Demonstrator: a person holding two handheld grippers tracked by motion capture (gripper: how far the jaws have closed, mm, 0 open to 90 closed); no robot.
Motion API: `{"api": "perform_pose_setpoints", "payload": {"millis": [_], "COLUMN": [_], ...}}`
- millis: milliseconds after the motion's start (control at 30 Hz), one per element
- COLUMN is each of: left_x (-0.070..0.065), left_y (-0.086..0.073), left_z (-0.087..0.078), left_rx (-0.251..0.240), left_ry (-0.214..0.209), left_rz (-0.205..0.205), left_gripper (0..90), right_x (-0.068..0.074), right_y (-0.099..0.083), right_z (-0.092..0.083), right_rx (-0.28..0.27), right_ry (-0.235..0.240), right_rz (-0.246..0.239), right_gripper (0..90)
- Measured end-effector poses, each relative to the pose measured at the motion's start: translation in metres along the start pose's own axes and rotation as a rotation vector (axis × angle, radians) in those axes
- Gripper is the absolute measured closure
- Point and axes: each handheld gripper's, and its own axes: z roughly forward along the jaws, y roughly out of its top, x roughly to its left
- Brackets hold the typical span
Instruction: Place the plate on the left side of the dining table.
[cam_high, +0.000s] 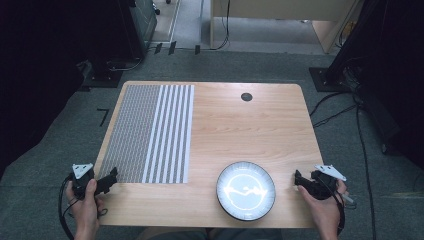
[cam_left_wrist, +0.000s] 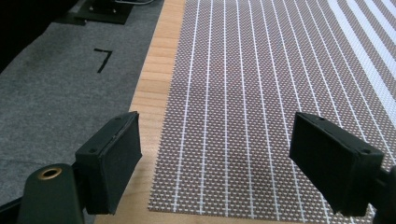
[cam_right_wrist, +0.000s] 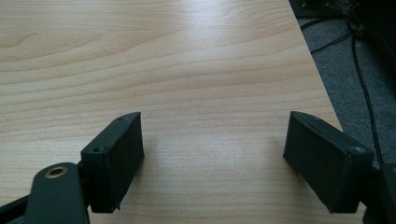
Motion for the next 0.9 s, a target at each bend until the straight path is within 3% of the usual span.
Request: {"api": "perform_pose_setpoints", "payload": {"millis": [133,467,667,900], "left_x": [-0.001,-0.004,-0.009,-0.014], "left_y": [0.000,0.001,0.002,0.002], "left_z": [0.000,-0.006,-0.009,-0.012], "left_rx": [-0.005,-0.024,-0.034,-0.041], "left_ry": [0.018,0.001,-0.007,-0.024], "left_rz": [0.003,-0.007,0.004,0.009], "left_gripper": [16.3,16.1,16.1,16.1], "right_x": [0.000,-0.001,-0.006,-0.004], "right_y": [0.000,0.000,0.000,0.003], "right_z": [0.001,0.000,-0.003,-0.010], "right_rx": [0.007,0.014,0.012,-0.022], "right_ry": [0.024,0.030,0.021,0.019], "right_rz": [-0.007,-0.028,0.014,0.027], "right_gripper": [13.3,14.1,14.7,15.9]}}
